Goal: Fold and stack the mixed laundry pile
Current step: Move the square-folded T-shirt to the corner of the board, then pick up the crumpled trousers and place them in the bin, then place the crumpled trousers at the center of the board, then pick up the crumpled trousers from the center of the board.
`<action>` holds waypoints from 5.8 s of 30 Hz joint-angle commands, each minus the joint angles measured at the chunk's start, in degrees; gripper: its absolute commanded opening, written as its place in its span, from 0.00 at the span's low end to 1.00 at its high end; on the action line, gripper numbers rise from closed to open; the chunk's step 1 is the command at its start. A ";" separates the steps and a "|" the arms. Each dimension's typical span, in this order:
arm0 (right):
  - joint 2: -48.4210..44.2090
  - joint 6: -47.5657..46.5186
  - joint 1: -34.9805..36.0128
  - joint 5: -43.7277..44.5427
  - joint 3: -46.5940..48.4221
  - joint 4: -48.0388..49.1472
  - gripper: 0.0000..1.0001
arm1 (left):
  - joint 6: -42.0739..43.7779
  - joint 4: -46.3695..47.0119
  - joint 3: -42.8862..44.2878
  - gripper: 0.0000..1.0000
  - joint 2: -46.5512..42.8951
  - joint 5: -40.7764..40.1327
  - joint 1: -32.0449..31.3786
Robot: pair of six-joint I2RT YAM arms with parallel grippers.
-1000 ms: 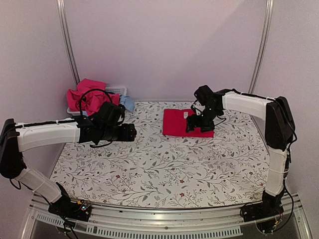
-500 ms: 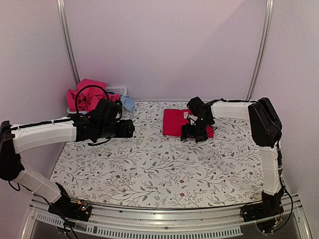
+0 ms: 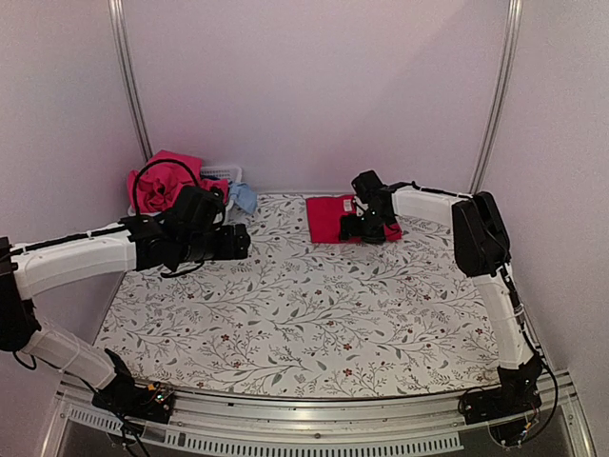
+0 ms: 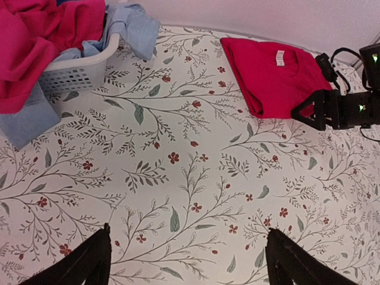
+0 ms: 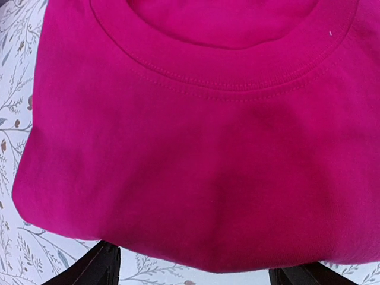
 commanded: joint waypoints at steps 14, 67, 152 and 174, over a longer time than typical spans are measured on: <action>6.97 -5.37 -1.89 -14.43 13.97 1.84 0.86 | 2.80 1.76 10.73 0.96 3.35 10.84 18.83; -34.93 -6.61 -6.29 -17.70 -22.43 3.46 0.99 | 4.80 29.29 60.08 0.00 29.24 46.57 42.26; -15.54 -13.43 -5.45 -31.67 -19.94 -3.12 0.91 | 23.48 -13.35 22.01 0.90 18.92 24.47 12.30; -0.73 -18.68 6.77 -24.43 -13.19 -10.92 0.50 | 22.40 -18.32 35.90 0.47 43.03 26.70 3.71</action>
